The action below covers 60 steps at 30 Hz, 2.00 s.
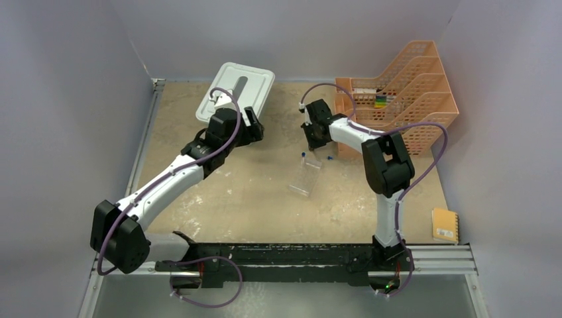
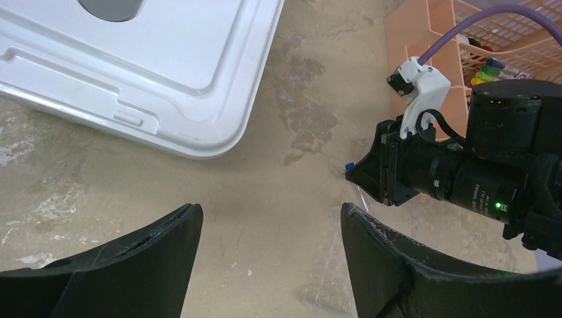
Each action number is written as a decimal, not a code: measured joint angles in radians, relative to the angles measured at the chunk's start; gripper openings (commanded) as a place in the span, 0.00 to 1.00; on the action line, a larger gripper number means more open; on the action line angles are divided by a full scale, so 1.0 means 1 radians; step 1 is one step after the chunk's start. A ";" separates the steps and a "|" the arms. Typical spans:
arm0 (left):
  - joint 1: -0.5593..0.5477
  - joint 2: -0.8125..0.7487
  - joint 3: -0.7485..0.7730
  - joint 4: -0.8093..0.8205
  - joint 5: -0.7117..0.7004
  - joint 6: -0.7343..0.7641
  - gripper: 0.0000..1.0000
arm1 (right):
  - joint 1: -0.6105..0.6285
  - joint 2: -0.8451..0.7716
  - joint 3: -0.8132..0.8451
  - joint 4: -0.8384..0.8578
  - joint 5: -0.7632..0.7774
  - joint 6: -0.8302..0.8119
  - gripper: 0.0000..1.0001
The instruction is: Organize the chemistry lab equipment
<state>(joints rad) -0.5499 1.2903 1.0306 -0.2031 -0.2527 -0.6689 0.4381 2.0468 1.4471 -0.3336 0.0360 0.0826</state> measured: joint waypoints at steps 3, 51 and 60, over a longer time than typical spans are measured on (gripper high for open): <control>0.000 0.015 0.017 0.001 0.023 0.001 0.75 | 0.000 0.000 -0.005 0.027 0.021 -0.007 0.09; -0.106 0.196 0.067 0.466 0.613 -0.068 0.19 | -0.005 -0.792 -0.410 0.485 -0.274 0.745 0.15; -0.106 0.187 0.068 0.389 0.673 0.151 0.00 | -0.025 -0.792 -0.389 0.422 -0.345 0.750 0.49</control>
<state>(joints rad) -0.6563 1.4776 1.0985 0.1864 0.4206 -0.5182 0.4133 1.2552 1.0580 0.0883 -0.3092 0.8326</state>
